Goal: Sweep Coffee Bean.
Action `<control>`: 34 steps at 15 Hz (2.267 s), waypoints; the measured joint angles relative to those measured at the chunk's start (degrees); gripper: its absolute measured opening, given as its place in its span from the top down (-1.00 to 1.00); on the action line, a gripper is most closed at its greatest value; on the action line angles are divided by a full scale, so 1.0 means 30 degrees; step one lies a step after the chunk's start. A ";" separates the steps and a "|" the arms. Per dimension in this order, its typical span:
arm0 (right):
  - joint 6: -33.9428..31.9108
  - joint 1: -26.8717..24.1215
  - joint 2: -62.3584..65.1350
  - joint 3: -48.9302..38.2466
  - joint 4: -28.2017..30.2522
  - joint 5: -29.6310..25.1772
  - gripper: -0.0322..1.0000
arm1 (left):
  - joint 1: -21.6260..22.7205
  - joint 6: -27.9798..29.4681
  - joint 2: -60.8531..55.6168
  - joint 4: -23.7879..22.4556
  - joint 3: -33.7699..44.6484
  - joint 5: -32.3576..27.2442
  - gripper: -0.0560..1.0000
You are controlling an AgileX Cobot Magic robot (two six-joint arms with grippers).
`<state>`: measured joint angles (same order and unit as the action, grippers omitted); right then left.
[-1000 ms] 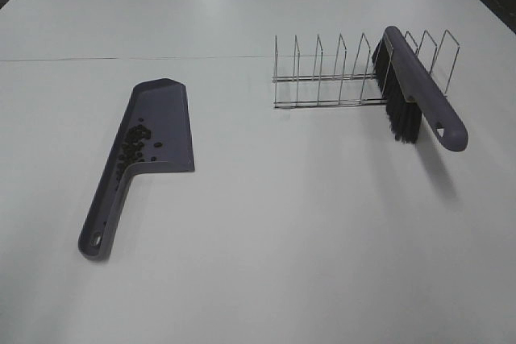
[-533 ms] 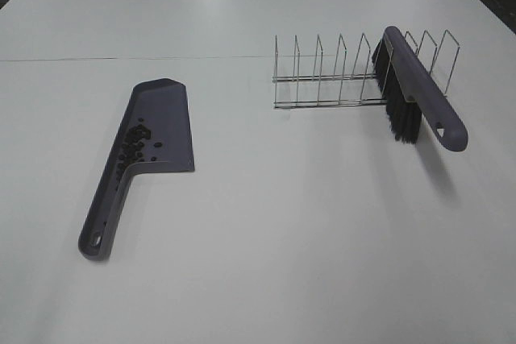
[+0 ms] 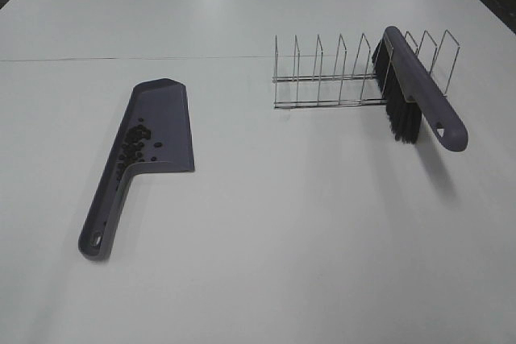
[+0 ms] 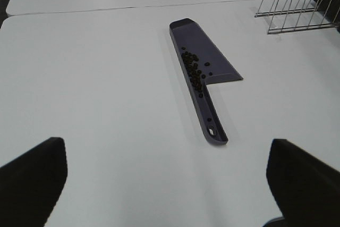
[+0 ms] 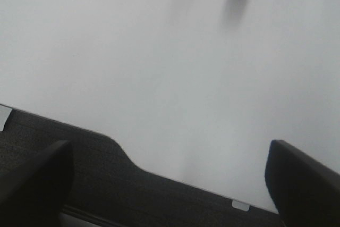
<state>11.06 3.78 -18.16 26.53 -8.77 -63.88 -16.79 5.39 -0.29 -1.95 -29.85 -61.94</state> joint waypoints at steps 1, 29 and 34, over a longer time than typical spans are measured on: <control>0.0000 0.0000 0.0477 0.0000 0.0000 0.0019 -0.72 | 0.0000 0.0000 -0.0038 0.0000 0.0000 0.0000 -0.88; 0.0000 0.0000 0.6131 0.0000 0.0000 -0.0019 -0.72 | 0.4947 -0.0076 -0.0038 0.0000 0.0000 0.0019 -0.87; 0.0000 0.0000 0.6131 0.0000 0.0038 -0.0019 -0.72 | 0.5348 -0.0076 -0.0038 0.0000 0.0000 0.0019 -0.87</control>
<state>11.06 3.78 0.23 26.53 -8.65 -63.94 -0.74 5.16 -0.40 -1.95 -29.85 -61.88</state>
